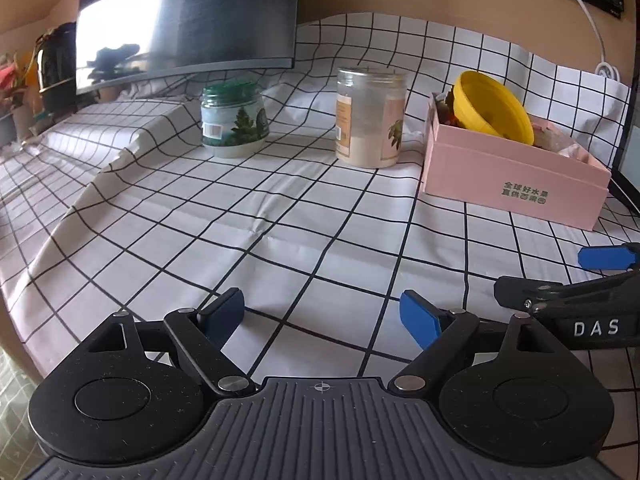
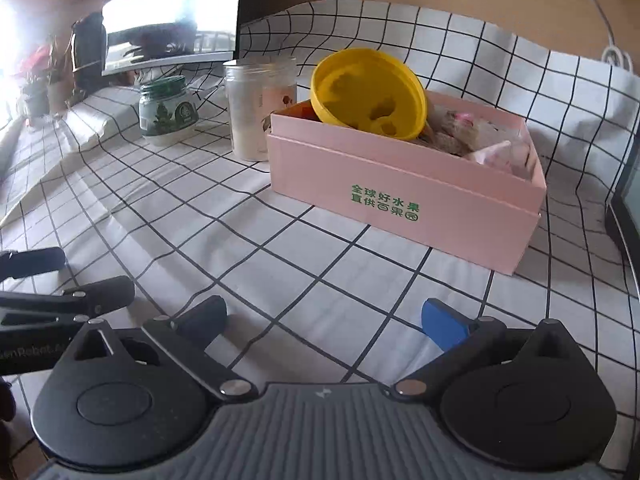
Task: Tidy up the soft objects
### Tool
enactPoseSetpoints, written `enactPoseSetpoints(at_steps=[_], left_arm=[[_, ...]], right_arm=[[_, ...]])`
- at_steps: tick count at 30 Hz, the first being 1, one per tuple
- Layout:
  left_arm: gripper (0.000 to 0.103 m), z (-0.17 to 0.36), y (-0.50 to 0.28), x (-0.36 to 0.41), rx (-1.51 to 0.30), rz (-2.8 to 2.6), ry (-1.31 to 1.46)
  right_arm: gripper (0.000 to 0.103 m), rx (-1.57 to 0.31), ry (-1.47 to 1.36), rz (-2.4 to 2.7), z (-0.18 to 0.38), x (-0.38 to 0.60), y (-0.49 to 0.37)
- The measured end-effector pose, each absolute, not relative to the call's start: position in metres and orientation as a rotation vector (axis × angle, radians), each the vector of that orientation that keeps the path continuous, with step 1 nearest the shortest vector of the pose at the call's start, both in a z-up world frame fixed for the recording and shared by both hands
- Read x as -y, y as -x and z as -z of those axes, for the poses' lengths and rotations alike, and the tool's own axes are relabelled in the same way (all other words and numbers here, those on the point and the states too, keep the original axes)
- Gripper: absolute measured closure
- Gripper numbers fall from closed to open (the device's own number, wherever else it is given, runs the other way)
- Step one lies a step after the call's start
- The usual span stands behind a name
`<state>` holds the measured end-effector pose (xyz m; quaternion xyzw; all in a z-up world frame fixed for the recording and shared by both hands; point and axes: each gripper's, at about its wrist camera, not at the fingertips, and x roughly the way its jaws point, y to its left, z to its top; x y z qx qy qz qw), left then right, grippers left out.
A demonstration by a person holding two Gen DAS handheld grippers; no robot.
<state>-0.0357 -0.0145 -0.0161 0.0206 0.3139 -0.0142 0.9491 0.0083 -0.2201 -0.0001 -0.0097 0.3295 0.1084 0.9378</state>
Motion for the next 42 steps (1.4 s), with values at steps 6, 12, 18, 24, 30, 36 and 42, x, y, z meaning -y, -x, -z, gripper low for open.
enactPoseSetpoints(at_steps=[6,12,18,24,30,36,42], left_arm=[[0.014,0.0165,0.0366,0.0126,-0.636,0.033,-0.044],[0.014,0.0164,0.0359,0.0121,-0.635,0.031,-0.047],[0.014,0.0164,0.0357,0.0117,-0.636,0.032,-0.048],[0.014,0.0165,0.0357,0.0122,-0.636,0.031,-0.048],[0.014,0.0163,0.0351,0.0117,-0.637,0.034,-0.049],[0.014,0.0160,0.0348,0.0130,-0.638,0.032,-0.048],[0.014,0.0163,0.0345,0.0127,-0.639,0.036,-0.051]], right_arm=[[0.000,-0.673,0.019,-0.219,0.0003,0.2204,-0.0086],[0.000,-0.673,0.019,-0.219,0.0005,0.2201,-0.0084],[0.000,-0.673,0.019,-0.219,0.0003,0.2203,-0.0086],[0.000,-0.673,0.019,-0.219,0.0003,0.2202,-0.0086],[0.000,-0.673,0.019,-0.219,0.0004,0.2201,-0.0086],[0.000,-0.673,0.019,-0.219,0.0004,0.2200,-0.0086],[0.000,-0.673,0.019,-0.219,0.0006,0.2198,-0.0084]])
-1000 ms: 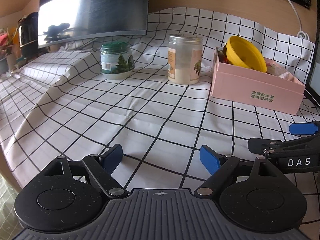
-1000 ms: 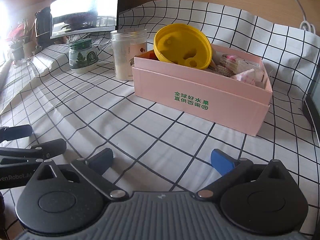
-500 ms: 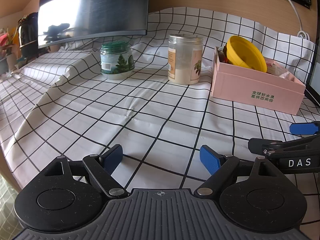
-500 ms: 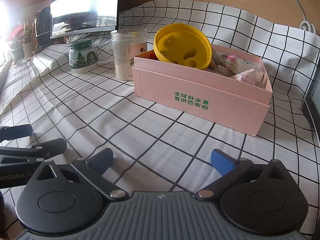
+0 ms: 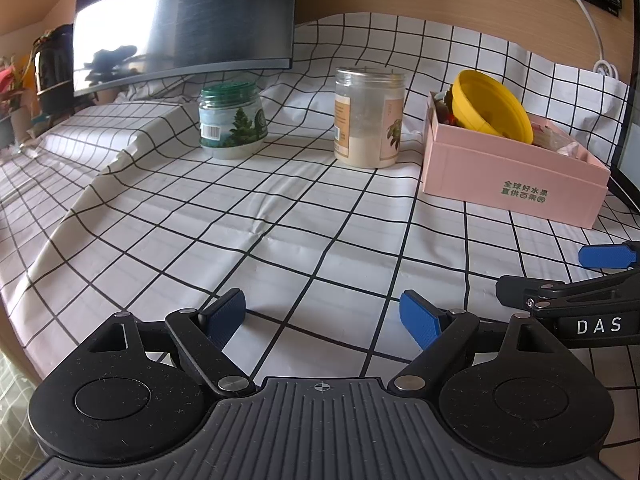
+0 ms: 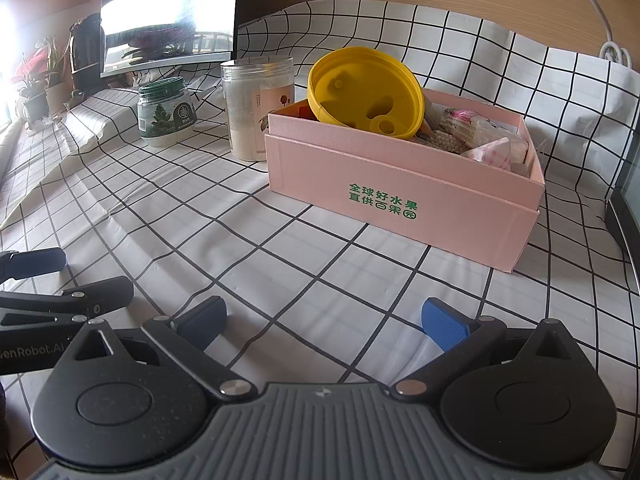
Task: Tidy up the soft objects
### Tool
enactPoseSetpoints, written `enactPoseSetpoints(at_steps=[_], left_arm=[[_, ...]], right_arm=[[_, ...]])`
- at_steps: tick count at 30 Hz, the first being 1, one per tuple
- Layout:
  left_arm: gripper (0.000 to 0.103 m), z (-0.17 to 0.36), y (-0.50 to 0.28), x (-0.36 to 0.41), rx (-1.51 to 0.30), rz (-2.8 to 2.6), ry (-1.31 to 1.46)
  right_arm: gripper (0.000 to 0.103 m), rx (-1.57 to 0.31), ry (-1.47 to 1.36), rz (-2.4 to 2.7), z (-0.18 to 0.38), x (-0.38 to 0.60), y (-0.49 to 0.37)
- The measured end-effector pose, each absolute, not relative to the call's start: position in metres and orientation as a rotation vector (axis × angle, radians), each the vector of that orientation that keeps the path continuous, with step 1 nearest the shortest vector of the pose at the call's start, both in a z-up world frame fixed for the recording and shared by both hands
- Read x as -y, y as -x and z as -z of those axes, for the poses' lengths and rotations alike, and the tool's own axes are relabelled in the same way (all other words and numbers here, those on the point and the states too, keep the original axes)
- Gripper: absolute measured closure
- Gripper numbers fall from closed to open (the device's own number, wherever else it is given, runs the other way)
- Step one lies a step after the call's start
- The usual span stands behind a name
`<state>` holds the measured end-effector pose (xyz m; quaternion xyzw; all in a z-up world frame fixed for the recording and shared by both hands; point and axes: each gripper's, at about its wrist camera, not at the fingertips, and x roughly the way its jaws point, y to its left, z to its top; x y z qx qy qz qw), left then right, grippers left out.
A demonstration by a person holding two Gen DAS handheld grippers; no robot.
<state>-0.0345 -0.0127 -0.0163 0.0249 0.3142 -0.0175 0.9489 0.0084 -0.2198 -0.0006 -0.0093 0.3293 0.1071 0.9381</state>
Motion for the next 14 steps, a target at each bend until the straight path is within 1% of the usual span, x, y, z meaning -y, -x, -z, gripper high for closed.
enactPoseSetpoints(at_steps=[14], left_arm=[[0.015,0.0164,0.0327,0.0054,-0.640,0.069,-0.061]], right_arm=[[0.000,-0.673,0.019,-0.219,0.0006,0.2198,-0.0084]])
